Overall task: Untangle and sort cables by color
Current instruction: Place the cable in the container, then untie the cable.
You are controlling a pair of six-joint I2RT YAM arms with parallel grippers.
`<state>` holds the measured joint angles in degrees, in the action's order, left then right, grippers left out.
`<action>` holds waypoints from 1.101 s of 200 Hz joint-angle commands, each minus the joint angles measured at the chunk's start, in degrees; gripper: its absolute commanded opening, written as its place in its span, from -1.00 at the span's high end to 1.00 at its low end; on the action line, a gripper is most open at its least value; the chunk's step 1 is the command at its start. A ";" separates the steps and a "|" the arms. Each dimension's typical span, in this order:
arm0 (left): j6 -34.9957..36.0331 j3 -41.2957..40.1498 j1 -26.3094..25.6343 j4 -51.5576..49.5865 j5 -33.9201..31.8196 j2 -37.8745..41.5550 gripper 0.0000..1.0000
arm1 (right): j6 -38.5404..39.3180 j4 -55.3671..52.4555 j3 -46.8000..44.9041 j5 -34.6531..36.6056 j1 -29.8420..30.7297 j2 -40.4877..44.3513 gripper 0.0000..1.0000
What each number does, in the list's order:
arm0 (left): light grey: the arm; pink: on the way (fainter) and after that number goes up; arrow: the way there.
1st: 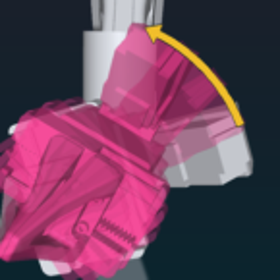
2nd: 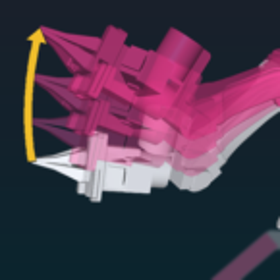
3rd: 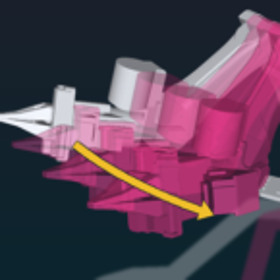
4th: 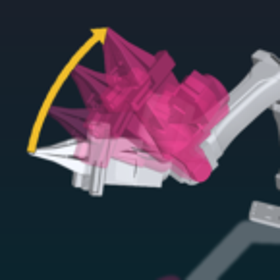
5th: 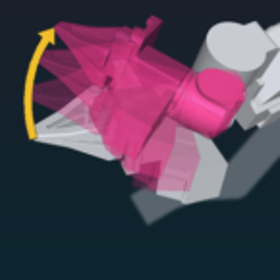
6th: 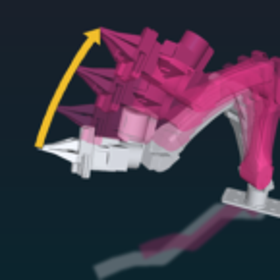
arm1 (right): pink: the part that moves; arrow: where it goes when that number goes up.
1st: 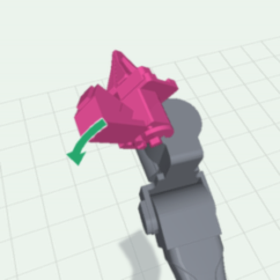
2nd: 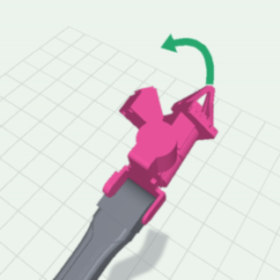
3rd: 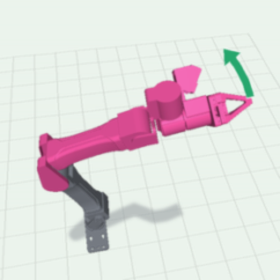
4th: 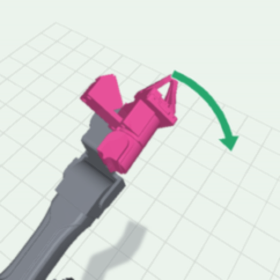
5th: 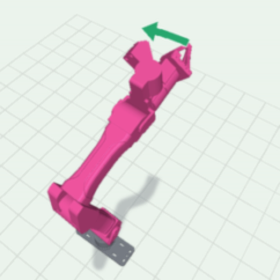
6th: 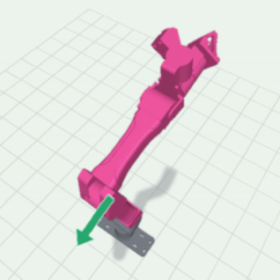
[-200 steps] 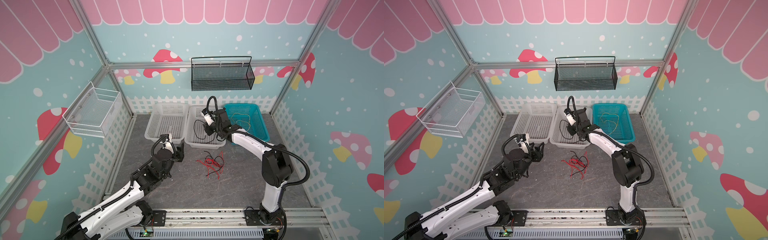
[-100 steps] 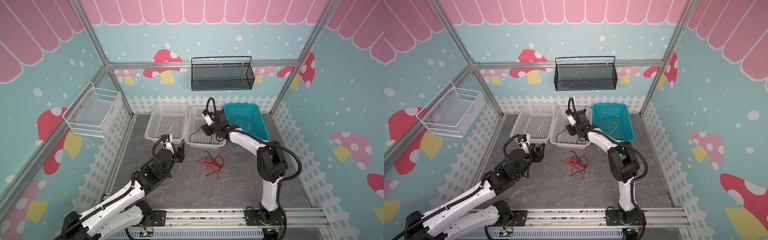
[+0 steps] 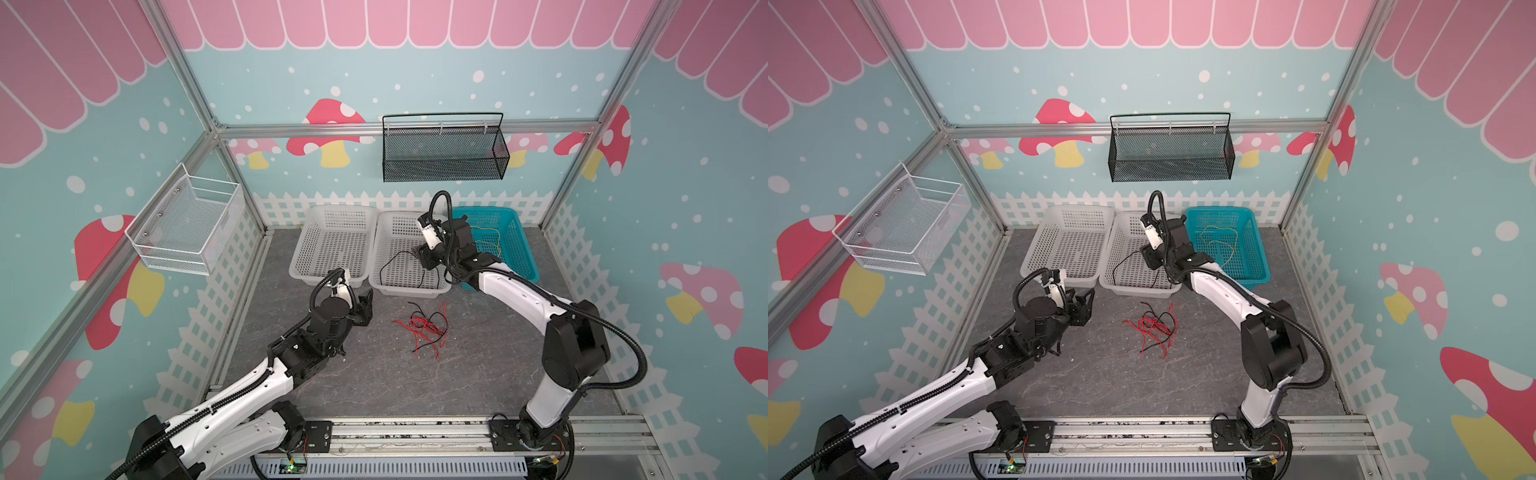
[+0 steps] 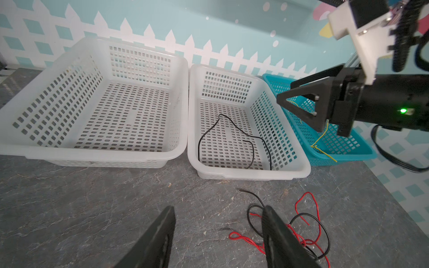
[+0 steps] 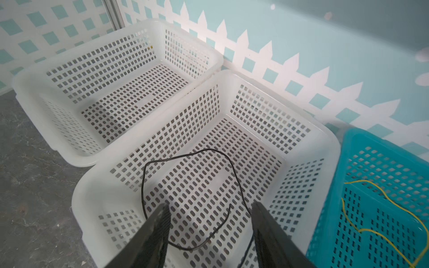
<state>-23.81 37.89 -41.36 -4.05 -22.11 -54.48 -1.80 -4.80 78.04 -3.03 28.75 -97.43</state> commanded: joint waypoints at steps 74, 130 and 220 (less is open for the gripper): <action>4.73 -2.19 -9.39 0.73 -5.05 -5.96 -0.33 | -14.49 -5.37 -24.37 0.28 -0.09 20.87 -0.01; 3.55 -7.92 -11.06 12.05 -1.04 -8.65 -0.32 | -17.35 -13.87 -31.65 -4.00 0.23 28.76 0.04; 2.55 -5.41 -11.28 15.08 2.02 -16.03 -0.31 | -17.80 -16.58 -36.47 -9.98 0.54 28.13 0.30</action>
<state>-20.38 30.46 -52.31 8.67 -21.56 -69.10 -18.79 -20.23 42.33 -11.29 28.95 -68.18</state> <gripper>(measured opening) 0.653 0.366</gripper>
